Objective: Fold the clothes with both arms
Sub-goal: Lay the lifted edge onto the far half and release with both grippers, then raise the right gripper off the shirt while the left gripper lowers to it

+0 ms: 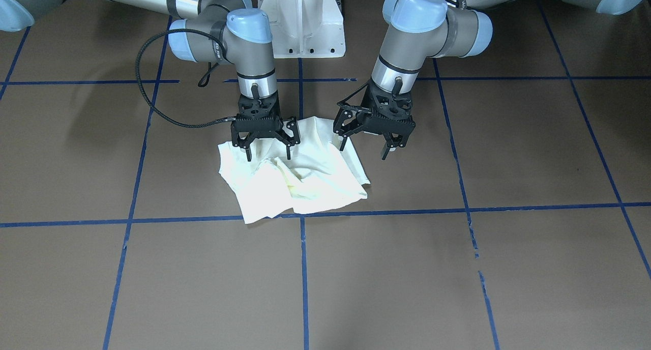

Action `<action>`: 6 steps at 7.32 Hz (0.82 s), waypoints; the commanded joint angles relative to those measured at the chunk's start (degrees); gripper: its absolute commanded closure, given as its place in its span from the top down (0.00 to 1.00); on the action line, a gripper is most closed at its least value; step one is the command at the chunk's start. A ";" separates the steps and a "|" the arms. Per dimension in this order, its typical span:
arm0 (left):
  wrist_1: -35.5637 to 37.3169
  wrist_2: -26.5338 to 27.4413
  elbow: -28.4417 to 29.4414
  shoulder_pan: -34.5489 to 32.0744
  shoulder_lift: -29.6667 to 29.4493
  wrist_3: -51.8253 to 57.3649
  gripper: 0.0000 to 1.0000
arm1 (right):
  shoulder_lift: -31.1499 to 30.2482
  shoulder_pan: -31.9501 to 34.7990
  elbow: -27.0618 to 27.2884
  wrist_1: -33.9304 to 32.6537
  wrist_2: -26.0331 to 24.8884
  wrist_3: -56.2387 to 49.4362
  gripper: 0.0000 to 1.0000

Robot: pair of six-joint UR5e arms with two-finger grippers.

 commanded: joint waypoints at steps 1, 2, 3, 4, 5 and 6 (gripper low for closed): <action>0.00 -0.03 -0.01 0.00 -0.02 -0.02 1.00 | 2.48 1.47 -3.94 0.08 -1.50 -2.51 1.00; 0.00 -0.03 -0.01 0.00 -0.02 -0.10 1.00 | 2.57 3.84 -4.64 0.08 -1.50 -3.82 1.00; 0.00 -0.03 -0.09 0.00 0.07 -0.19 1.00 | 3.09 6.47 -7.09 0.34 -1.32 -5.14 1.00; 0.00 -0.03 -0.27 0.00 0.07 -0.19 1.00 | 4.75 9.37 -10.16 0.43 -0.63 -6.72 1.00; -0.09 -0.03 -0.27 0.00 0.07 -0.19 1.00 | 5.12 13.23 -11.58 0.69 2.95 -8.56 1.00; -0.17 -0.03 -0.27 0.00 0.15 -0.19 1.00 | 5.12 17.18 -11.59 2.00 9.77 -10.50 1.00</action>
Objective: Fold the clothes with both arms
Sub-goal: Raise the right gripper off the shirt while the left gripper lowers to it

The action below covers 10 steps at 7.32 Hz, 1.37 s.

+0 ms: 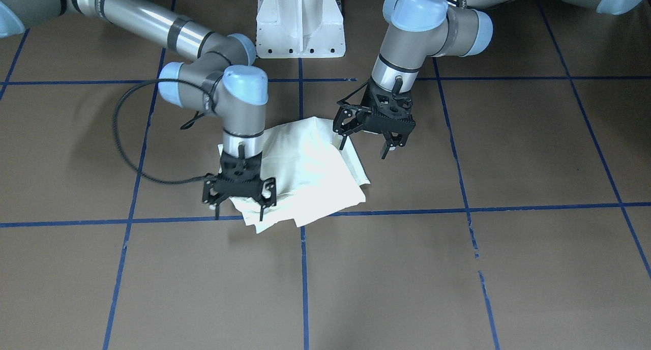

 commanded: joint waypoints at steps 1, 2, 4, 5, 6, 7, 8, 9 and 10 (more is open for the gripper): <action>-1.66 0.00 -0.03 0.52 0.24 0.08 1.00 | 0.34 7.35 -0.86 4.43 13.36 -2.29 1.00; -8.55 0.00 -0.03 0.87 2.50 0.17 1.00 | 0.43 7.64 -0.43 5.59 15.95 -2.37 1.00; -26.73 -0.18 0.93 4.02 9.62 3.39 1.00 | 0.17 7.64 0.36 5.60 15.97 -2.38 1.00; -30.03 0.26 1.46 6.65 10.43 8.03 1.00 | -0.09 7.64 0.72 5.60 15.97 -2.38 1.00; -33.81 0.35 3.29 9.46 10.09 8.51 1.00 | -0.18 7.73 0.98 5.60 15.97 -2.38 1.00; -40.81 0.53 7.75 11.14 9.83 8.95 1.00 | -0.19 7.73 0.98 5.69 15.97 -2.38 1.00; -46.62 1.22 11.62 11.16 9.56 12.61 1.00 | -0.27 7.73 1.07 5.69 16.06 -2.46 1.00; -48.16 2.10 13.14 11.25 9.21 14.30 1.00 | -0.27 7.73 1.51 5.61 16.15 -2.38 1.00; -48.61 2.11 12.98 11.25 9.21 14.41 1.00 | -0.71 7.73 2.21 5.60 16.24 -2.38 1.00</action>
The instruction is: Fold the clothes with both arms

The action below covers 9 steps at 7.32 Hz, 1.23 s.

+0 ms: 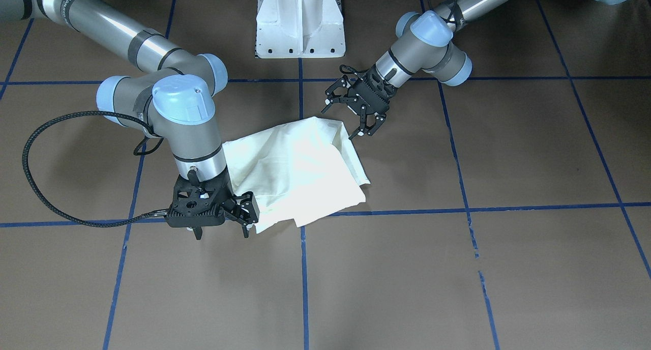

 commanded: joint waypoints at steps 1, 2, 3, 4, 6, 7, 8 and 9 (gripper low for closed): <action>-3.02 0.39 1.04 0.14 -0.24 1.12 1.00 | -1.03 0.01 1.48 -0.03 0.11 -0.07 1.00; -3.29 0.39 1.21 0.14 -0.59 1.12 1.00 | -1.21 0.01 1.58 -0.03 0.19 -0.07 1.00; -3.38 0.39 1.39 0.49 -0.77 1.03 0.94 | -1.39 0.01 1.66 -0.03 0.19 -0.07 1.00; -3.64 0.39 1.30 1.28 -0.77 1.03 0.79 | -1.74 0.01 1.66 0.06 0.19 -0.07 1.00; -4.26 0.39 0.87 1.99 -0.68 0.50 0.10 | -1.92 0.01 1.93 0.06 0.19 -0.07 1.00; -4.26 0.39 0.69 1.99 -0.59 0.41 0.00 | -2.18 0.01 2.28 0.06 0.19 -0.07 1.00; -4.26 0.39 0.69 1.99 -0.33 0.33 0.00 | -2.36 0.01 2.63 0.06 0.19 -0.07 1.00; -4.35 0.39 0.51 1.99 -0.16 0.24 0.00 | -2.53 0.01 2.63 0.06 0.19 0.02 1.00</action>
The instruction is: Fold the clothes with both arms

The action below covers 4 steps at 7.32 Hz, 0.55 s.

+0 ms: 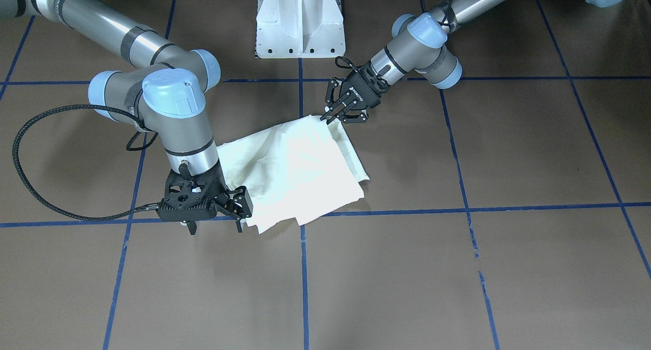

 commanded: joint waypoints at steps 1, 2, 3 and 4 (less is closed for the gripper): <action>-0.08 0.00 -0.34 0.11 0.40 -0.11 0.00 | -0.40 0.00 0.25 0.00 0.00 0.07 1.00; -1.12 0.00 -0.25 0.20 0.49 -0.03 0.00 | -0.40 0.00 0.25 0.00 -0.09 0.07 1.00; -3.40 0.00 -0.25 0.72 2.49 -0.03 0.00 | -0.49 0.00 0.25 0.00 0.00 0.07 1.00; -5.25 -0.09 -0.17 0.81 3.99 0.06 0.00 | -0.49 0.00 0.25 0.00 0.00 -0.02 1.00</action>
